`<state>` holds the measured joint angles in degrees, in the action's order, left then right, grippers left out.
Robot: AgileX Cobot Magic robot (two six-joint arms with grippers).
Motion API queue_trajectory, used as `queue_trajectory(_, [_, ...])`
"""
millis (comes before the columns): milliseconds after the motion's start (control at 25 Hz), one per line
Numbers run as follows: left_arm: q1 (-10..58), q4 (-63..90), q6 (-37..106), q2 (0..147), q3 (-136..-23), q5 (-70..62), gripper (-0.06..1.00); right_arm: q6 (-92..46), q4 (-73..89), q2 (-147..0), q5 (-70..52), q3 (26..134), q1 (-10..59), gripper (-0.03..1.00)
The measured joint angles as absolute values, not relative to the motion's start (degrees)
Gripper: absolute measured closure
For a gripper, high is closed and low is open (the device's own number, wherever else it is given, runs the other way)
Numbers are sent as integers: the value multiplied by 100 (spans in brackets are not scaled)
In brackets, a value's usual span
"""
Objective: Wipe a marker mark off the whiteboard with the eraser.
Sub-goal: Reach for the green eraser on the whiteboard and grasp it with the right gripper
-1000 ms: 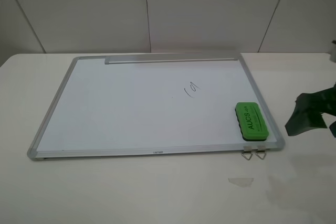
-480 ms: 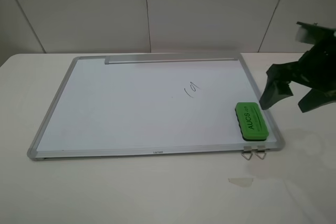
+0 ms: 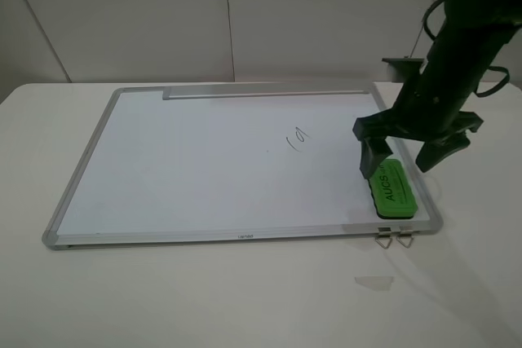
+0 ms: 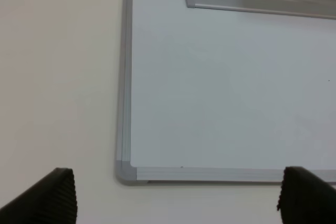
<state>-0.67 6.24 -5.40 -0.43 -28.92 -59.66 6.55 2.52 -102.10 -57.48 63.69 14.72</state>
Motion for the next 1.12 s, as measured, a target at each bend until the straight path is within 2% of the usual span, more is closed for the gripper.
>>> queue_trajectory(560, [-67,624,-540,-43,-2892,-5966,16,910,0,-11141,-4876,6564,1472,14])
queue_trajectory(1120, [-67,624,-540,-43,-2892,-5966,16,1205,-318,-11473,-4890,6631,1472,14])
